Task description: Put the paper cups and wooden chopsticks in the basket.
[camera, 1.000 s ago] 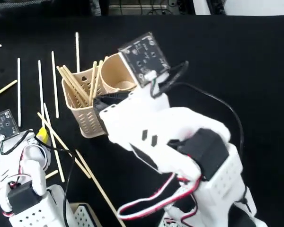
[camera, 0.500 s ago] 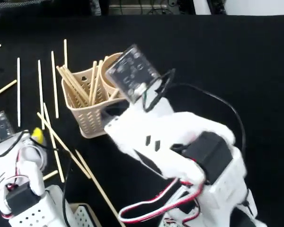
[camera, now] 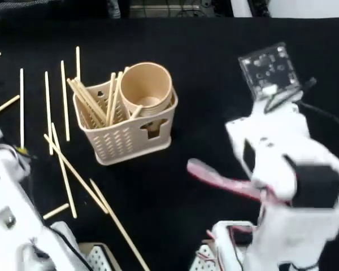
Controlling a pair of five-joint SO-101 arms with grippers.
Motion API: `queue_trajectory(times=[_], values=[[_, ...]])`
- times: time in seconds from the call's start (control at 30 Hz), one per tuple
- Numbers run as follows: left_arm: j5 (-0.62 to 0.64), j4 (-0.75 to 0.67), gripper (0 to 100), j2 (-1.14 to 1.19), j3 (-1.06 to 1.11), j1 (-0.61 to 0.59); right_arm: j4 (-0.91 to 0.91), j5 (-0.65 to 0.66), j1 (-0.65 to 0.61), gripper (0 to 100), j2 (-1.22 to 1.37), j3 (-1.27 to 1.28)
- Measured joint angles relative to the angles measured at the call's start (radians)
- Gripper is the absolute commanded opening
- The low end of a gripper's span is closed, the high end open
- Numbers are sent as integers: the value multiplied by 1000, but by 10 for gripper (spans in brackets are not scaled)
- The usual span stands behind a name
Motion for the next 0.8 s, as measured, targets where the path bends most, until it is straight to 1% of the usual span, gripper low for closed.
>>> queue_trajectory(times=[0.1, 0.2, 0.3, 0.4, 0.47, 0.53, 0.63, 0.67, 0.7, 0.73, 0.8], values=[[-2, 29, 261, 295, -209, 0, -23, 69, 83, 130, 0, 158], [-41, 92, 270, 591, -442, 32, -94, 95, 115, 130, 0, 305], [-68, 161, 270, 861, -675, 100, -180, 97, 118, 130, 0, 433], [-71, 196, 266, 1085, -908, 149, -242, 100, 118, 128, 0, 535], [-71, 203, 235, 1218, -1063, 161, -256, 104, 106, 128, 0, 589], [-75, 206, 176, 1341, -1209, 169, -261, 104, 69, 128, 0, 624], [-78, 212, 29, 1510, -1389, 178, -253, 104, -6, 128, 2, 634], [-80, 210, 23, 1553, -1438, 180, -235, 104, -40, 128, 2, 634], [-80, 213, 43, 1590, -1481, 184, -212, 104, -80, 128, 2, 634], [-80, 213, 29, 1622, -1517, 190, -186, 104, -126, 128, 2, 634], [-80, 230, 31, 1676, -1579, 201, -127, 104, -236, 129, 2, 634]])
